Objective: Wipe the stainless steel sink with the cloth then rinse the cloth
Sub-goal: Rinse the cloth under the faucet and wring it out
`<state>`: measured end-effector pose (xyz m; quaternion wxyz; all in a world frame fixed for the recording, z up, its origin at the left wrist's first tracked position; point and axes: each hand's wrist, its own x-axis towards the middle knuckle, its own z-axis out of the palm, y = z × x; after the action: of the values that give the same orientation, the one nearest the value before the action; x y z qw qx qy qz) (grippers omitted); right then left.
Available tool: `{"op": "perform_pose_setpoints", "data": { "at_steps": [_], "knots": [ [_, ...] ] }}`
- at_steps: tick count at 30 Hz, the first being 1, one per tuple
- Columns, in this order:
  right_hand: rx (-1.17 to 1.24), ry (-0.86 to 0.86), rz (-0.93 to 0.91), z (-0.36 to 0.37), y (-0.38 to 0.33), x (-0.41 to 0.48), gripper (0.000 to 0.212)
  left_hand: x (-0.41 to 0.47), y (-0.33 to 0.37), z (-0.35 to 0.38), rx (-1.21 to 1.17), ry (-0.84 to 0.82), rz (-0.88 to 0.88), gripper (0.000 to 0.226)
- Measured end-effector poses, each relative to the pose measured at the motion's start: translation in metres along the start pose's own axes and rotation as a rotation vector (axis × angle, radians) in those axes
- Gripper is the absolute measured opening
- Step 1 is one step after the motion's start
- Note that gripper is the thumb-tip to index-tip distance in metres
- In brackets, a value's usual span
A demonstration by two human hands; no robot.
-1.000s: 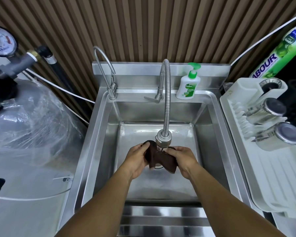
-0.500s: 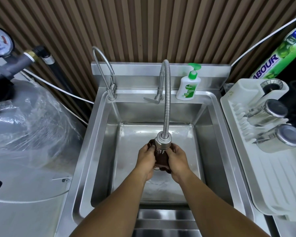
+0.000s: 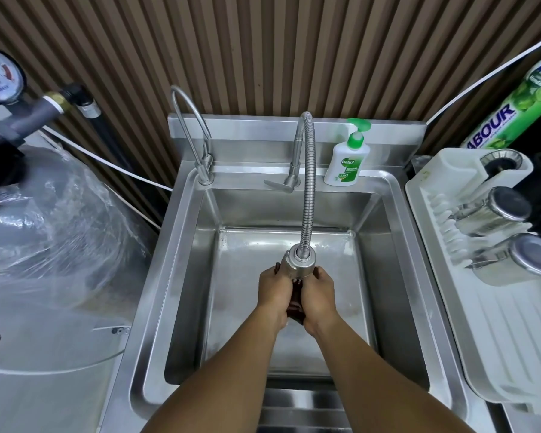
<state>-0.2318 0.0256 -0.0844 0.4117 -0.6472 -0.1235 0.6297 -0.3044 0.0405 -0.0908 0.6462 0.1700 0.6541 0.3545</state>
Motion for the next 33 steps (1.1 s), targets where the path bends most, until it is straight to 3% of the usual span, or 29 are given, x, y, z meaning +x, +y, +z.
{"op": "perform_pose_setpoints", "data": {
  "at_steps": [8,12,14,17,19,23,26,29,33],
  "knots": [
    [-0.083,0.050,-0.115,0.008,-0.002,0.005,0.011,-0.003,0.000,0.001,-0.014,0.026,0.000,0.029],
    [-0.067,0.052,-0.139,0.009,-0.006,-0.001,0.027,-0.006,0.000,-0.005,0.025,0.062,0.057,0.025],
    [-0.026,0.027,-0.088,0.004,-0.010,-0.005,0.028,-0.010,0.002,-0.009,0.040,0.010,-0.017,0.032],
    [0.014,-0.023,-0.057,-0.005,-0.012,-0.009,0.029,-0.017,0.006,-0.015,0.026,-0.163,-0.263,0.049],
    [-0.015,-0.019,-0.080,-0.010,-0.010,-0.009,0.032,-0.019,0.006,-0.015,-0.028,-0.214,-0.314,0.054],
    [-0.245,0.072,-0.209,-0.014,-0.002,-0.005,0.032,-0.016,0.005,-0.012,0.001,-0.124,-0.160,0.039],
    [-0.386,0.150,-0.194,-0.011,0.008,-0.005,0.037,-0.015,0.002,-0.007,-0.053,-0.043,-0.070,0.029],
    [-0.291,0.113,-0.103,-0.003,0.014,-0.004,0.031,-0.015,0.000,-0.006,0.007,-0.004,-0.036,0.027],
    [-0.180,0.112,-0.118,0.007,0.010,-0.004,0.027,-0.017,0.002,-0.003,0.050,-0.049,-0.043,0.029]
  ]
}}
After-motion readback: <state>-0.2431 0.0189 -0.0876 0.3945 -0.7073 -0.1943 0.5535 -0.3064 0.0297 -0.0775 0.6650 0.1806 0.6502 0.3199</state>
